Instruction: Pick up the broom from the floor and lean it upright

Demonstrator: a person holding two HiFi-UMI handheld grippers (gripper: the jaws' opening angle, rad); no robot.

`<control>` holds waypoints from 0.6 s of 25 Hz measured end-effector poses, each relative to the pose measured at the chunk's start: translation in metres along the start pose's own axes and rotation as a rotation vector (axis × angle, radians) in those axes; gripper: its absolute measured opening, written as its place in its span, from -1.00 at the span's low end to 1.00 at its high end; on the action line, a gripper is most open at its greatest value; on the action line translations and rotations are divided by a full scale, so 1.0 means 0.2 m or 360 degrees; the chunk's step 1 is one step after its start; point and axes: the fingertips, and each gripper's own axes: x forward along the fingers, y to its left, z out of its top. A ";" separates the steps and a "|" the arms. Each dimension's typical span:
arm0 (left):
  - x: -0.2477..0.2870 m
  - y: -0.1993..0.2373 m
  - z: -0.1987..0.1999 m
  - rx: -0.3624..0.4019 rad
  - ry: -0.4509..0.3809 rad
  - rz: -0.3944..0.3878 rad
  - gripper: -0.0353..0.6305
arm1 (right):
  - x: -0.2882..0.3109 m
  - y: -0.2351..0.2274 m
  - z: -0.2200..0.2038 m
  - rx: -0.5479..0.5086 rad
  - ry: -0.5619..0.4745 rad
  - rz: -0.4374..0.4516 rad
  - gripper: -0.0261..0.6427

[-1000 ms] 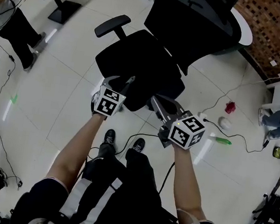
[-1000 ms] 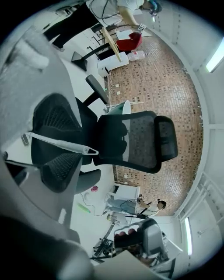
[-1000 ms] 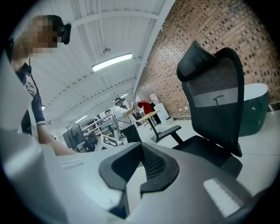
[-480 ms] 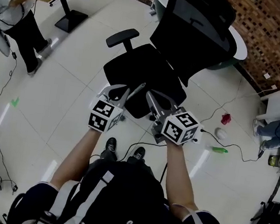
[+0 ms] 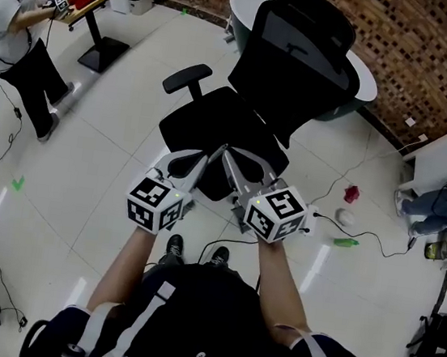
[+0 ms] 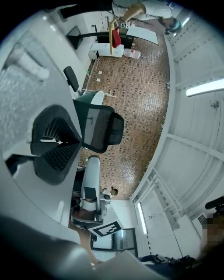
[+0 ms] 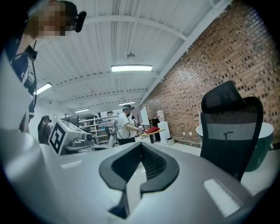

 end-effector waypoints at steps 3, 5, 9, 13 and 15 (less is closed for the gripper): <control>-0.01 -0.02 0.06 0.0017 -0.0029 -0.0011 -0.89 | -0.03 0.01 0.05 -0.0026 -0.0044 -0.0011 -0.91; -0.02 -0.03 0.09 0.0028 -0.0040 -0.0021 -0.89 | -0.04 0.01 0.07 -0.0034 -0.0060 -0.0022 -0.91; -0.03 -0.04 0.13 0.0050 -0.0043 -0.0028 -0.89 | -0.05 0.02 0.10 -0.0045 -0.0079 -0.0026 -0.91; -0.04 -0.05 0.13 0.0061 -0.0041 -0.0025 -0.89 | -0.05 0.04 0.11 -0.0060 -0.0082 0.0006 -0.91; -0.04 -0.04 0.14 0.0065 -0.0036 -0.0025 -0.89 | -0.05 0.05 0.12 -0.0065 -0.0086 0.0016 -0.91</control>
